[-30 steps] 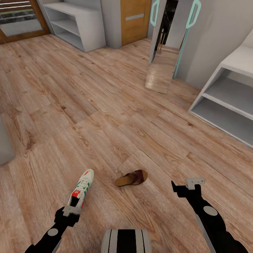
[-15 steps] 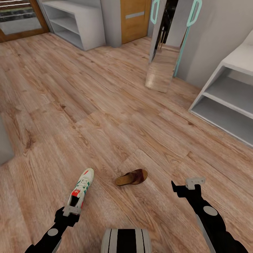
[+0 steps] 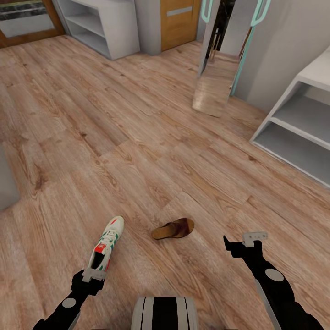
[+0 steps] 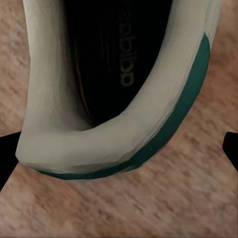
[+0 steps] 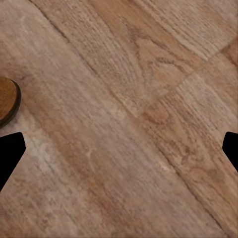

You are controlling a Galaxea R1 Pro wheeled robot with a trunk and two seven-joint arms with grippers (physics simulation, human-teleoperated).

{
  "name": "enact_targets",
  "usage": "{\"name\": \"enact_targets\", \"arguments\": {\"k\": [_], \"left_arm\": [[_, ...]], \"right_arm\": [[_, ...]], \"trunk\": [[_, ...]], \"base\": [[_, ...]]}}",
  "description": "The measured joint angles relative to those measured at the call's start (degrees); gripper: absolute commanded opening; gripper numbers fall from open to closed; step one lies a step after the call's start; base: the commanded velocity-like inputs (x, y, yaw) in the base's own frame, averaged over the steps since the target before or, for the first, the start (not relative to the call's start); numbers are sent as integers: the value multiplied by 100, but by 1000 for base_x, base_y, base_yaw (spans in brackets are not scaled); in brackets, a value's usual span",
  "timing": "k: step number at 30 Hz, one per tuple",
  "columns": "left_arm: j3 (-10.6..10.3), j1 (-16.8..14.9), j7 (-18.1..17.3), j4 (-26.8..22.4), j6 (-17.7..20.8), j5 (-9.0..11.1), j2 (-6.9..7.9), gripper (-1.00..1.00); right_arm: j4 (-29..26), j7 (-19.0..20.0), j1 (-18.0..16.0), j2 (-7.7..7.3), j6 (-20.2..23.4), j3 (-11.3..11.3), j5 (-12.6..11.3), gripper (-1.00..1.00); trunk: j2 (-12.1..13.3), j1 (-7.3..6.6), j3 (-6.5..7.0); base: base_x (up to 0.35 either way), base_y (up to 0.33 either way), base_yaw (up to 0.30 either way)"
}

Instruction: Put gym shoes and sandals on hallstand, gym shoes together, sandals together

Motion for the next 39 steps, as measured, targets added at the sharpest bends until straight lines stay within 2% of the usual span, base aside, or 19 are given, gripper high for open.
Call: {"name": "enact_targets", "arguments": {"k": [39], "left_arm": [[0, 0, 8, 2, 6, -6, -3, 100]], "right_arm": [[-1, 0, 0, 0, 0, 0, 0, 100]], "trunk": [[0, 0, -7]], "base": [[31, 17, 1]]}}
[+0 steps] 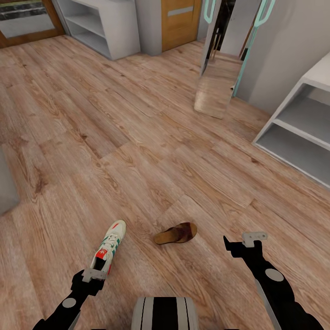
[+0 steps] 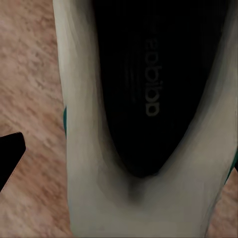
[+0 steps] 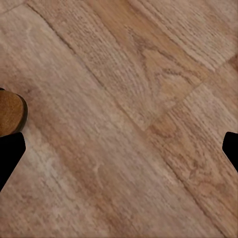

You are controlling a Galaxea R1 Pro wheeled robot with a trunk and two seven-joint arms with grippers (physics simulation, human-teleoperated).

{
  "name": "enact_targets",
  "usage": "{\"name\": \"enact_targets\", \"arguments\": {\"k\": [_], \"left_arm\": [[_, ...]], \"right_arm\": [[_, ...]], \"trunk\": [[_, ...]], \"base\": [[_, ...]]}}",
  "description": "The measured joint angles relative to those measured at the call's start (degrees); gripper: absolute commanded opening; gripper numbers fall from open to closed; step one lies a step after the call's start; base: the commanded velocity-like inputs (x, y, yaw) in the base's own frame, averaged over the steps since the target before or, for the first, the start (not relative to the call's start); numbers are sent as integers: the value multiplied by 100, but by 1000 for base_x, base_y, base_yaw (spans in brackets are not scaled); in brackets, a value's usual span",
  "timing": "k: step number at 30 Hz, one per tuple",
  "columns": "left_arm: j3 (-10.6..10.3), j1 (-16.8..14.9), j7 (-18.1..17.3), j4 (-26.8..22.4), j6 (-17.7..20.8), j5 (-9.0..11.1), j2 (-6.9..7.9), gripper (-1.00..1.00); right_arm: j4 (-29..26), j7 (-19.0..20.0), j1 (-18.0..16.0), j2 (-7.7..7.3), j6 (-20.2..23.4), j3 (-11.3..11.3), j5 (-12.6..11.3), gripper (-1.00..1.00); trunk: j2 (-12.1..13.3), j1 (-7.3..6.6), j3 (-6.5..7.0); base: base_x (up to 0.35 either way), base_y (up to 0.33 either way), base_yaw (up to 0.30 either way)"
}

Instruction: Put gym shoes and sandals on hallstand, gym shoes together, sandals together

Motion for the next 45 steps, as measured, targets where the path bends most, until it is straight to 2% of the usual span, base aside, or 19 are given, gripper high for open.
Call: {"name": "enact_targets", "arguments": {"k": [13, 14, 39, 45], "left_arm": [[-6, 0, -16, 5, -25, -3, -9, 100], [-7, 0, -17, 4, -26, -5, -11, -100], [-1, 0, 8, -3, -18, 9, -2, -100], [2, -1, -4, -76, -11, 28, -26, -100]], "right_arm": [[1, 0, 0, 0, 0, 7, 0, 100], [1, 0, 0, 0, 0, 7, 0, 100], [1, 0, 0, 0, 0, 9, 0, 100], [-2, 0, 0, 0, 6, 15, 9, 100]], "trunk": [[0, 0, 0], [0, 0, 0], [0, 0, 0], [8, -16, 132]], "base": [[1, 1, 0], [0, 0, 0], [0, 0, 0], [0, 0, 0]]}}
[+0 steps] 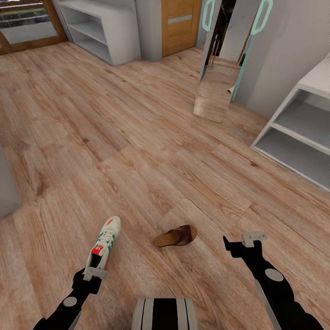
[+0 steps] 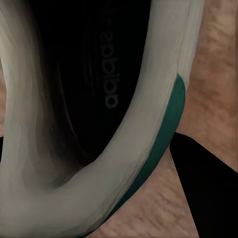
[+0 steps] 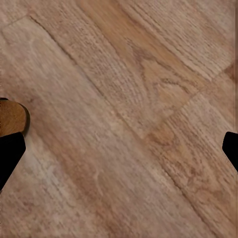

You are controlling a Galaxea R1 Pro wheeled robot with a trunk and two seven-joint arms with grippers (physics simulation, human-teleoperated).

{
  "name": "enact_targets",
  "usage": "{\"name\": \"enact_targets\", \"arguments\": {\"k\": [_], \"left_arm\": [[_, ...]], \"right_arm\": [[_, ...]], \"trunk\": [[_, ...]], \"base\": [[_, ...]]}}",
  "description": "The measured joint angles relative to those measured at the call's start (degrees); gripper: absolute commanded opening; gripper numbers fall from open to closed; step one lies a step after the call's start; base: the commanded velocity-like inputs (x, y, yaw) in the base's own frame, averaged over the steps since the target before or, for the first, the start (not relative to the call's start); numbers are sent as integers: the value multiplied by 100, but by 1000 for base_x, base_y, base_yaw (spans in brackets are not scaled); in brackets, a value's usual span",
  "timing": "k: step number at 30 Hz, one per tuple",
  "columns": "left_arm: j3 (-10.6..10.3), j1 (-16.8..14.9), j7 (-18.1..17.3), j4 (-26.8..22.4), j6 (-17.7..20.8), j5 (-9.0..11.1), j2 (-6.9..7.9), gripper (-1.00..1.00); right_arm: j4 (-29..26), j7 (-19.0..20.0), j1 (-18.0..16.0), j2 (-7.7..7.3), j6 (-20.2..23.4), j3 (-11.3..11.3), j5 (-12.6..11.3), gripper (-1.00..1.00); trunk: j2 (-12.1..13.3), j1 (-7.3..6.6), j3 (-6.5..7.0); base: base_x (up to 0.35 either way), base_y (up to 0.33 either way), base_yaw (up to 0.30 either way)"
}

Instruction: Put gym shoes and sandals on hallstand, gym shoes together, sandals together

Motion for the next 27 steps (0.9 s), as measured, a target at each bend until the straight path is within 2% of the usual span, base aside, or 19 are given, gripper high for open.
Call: {"name": "enact_targets", "arguments": {"k": [9, 11, 13, 17, 18, 25, 27], "left_arm": [[2, 0, -1, -6, -5, 65, -11, -100], [66, 0, -8, -1, -14, 342, -8, -100], [92, 0, -17, 9, -22, 466, -8, -100], [168, 11, -56, 8, -60, 850, 7, -100], [181, 16, -70, 38, -86, 1038, 7, -100], [175, 25, -73, -11, -555, 1114, -38, -100], [178, 26, -73, -25, -574, 1115, -42, -100]], "right_arm": [[9, 0, 0, -7, -7, 3, 14, 100], [2, 0, 0, -2, -15, 3, 11, 100], [0, 0, 3, -2, -18, 3, 9, 100], [9, 0, 8, 0, -22, 9, 12, 100], [13, 0, 9, 0, -23, 11, 14, 100], [-4, -3, 9, 0, -18, 11, 20, 100], [1, -3, 9, 0, -21, 8, 25, 100]], "trunk": [[12, -23, 200], [15, -28, 244], [17, -34, 288], [23, -44, 377], [24, -46, 399], [33, -65, 564], [36, -70, 624]], "base": [[0, 0, 0], [0, 0, 0], [0, 0, 0], [0, 0, 0], [0, 0, 0], [0, 0, -13], [0, 0, -53]]}}
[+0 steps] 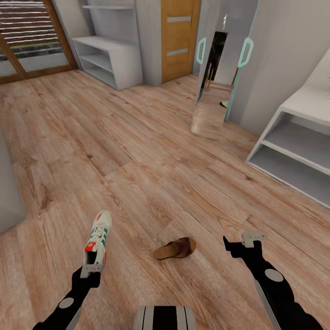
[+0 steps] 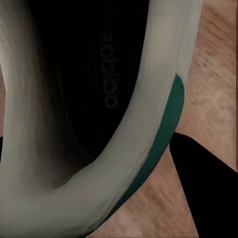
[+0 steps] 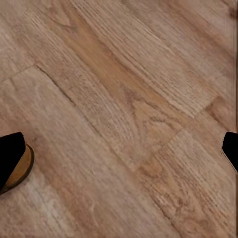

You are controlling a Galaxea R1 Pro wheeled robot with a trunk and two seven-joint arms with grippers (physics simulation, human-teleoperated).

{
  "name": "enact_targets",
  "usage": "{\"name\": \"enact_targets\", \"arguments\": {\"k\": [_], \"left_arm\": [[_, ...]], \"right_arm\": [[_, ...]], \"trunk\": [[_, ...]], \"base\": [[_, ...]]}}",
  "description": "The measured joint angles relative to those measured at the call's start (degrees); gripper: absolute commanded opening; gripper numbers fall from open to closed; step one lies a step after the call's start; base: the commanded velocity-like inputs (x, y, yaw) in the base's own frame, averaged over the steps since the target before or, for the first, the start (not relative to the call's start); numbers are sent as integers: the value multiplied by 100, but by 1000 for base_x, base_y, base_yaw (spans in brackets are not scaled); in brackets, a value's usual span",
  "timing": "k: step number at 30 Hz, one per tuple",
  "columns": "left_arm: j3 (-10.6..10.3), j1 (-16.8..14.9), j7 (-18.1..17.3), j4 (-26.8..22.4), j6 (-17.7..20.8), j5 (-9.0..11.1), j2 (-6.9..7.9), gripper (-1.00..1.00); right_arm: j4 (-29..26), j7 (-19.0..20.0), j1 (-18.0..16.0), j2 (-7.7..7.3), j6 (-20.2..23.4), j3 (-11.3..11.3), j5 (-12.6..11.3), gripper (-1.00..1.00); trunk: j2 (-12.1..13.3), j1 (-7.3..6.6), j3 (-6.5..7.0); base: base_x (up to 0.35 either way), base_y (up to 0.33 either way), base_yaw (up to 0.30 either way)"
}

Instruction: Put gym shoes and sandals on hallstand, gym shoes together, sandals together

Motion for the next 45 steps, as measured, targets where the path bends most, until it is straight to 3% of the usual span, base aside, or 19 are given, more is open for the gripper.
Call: {"name": "enact_targets", "arguments": {"k": [19, 26, 33, 45], "left_arm": [[7, 0, 0, -47, -1, 5, 16, -100], [-22, -2, -4, -473, 57, 20, -82, -100], [-32, 98, 1, -535, 43, 7, -409, -100], [-17, 362, 16, -683, 57, 19, -451, -100]], "right_arm": [[103, 3, 14, -10, -19, -5, 1, 100], [117, -5, 23, 2, -4, -3, 3, 100], [433, 1, 42, 8, -10, -43, 0, 100], [606, 10, 45, -6, -38, -90, -17, 100]], "trunk": [[25, -49, 590], [35, -67, 809], [315, -220, 996], [796, -483, 1316]], "base": [[0, 0, -60], [0, 0, -61], [0, 0, -61], [0, 0, -131]]}}
